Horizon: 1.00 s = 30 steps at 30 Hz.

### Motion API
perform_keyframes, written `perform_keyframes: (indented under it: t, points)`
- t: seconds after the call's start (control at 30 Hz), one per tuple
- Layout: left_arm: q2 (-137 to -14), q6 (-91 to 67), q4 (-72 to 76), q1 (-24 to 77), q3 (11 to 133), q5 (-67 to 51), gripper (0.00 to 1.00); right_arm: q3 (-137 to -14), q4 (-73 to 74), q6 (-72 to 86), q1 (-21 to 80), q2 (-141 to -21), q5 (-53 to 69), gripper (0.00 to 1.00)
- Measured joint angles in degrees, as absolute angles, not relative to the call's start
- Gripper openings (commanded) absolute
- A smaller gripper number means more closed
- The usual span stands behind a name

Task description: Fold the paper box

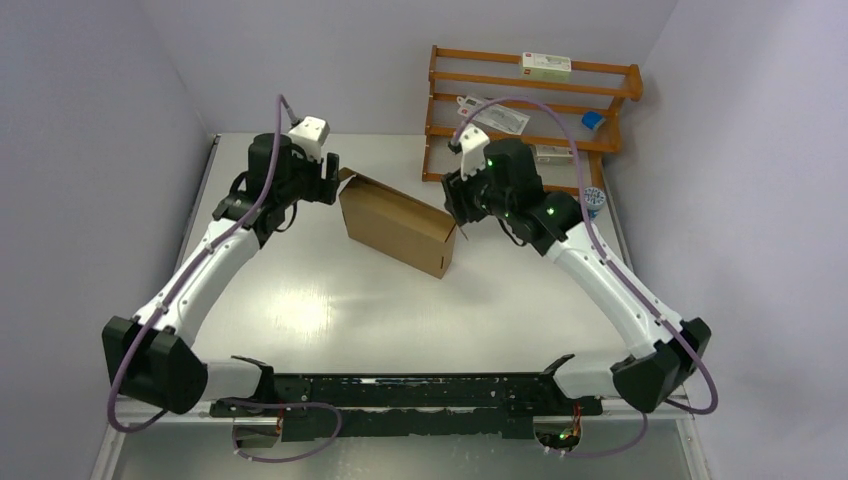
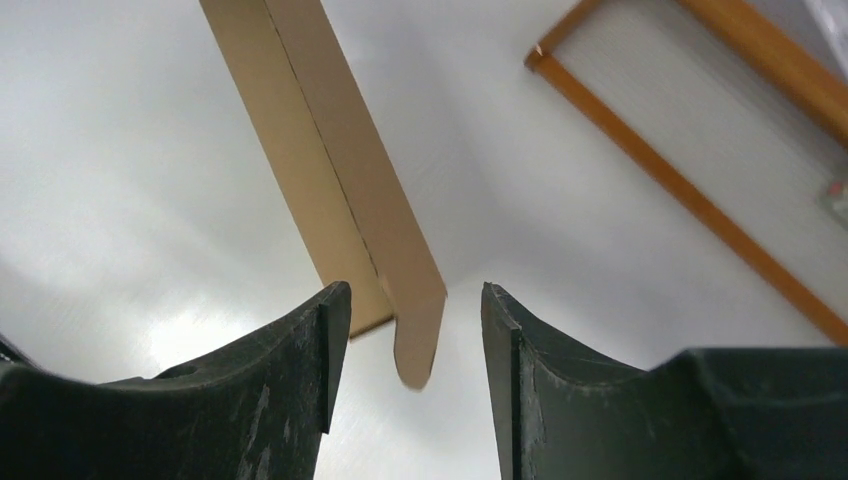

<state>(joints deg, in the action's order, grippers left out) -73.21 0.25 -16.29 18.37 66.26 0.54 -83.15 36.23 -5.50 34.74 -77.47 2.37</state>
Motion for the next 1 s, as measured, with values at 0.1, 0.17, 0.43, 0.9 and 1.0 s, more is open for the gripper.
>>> perform_keyframes:
  t: [0.1,0.17,0.43,0.9,1.0]
  points:
    - [-76.14,3.70,-16.95,16.97,68.07,-2.90,0.73,-77.30,36.05,-3.53,35.51,-73.67,-0.93,0.55]
    - [-77.36,5.72,-16.84,16.19,68.47,-4.86,0.73,-73.78,35.73,-2.31,36.12,-72.07,-2.94,0.55]
    - [-78.70,12.03,-15.92,14.68,68.45,-11.55,0.72,-64.95,33.43,0.30,38.00,-68.14,-7.77,0.51]
    - [-84.14,16.12,-13.28,13.17,68.34,-17.34,0.66,-61.14,26.61,0.10,39.35,-67.83,-9.67,0.07]
    - [-84.60,16.56,-12.99,13.17,68.34,-17.93,0.65,-61.06,26.00,-0.60,39.35,-67.79,-9.67,0.00]
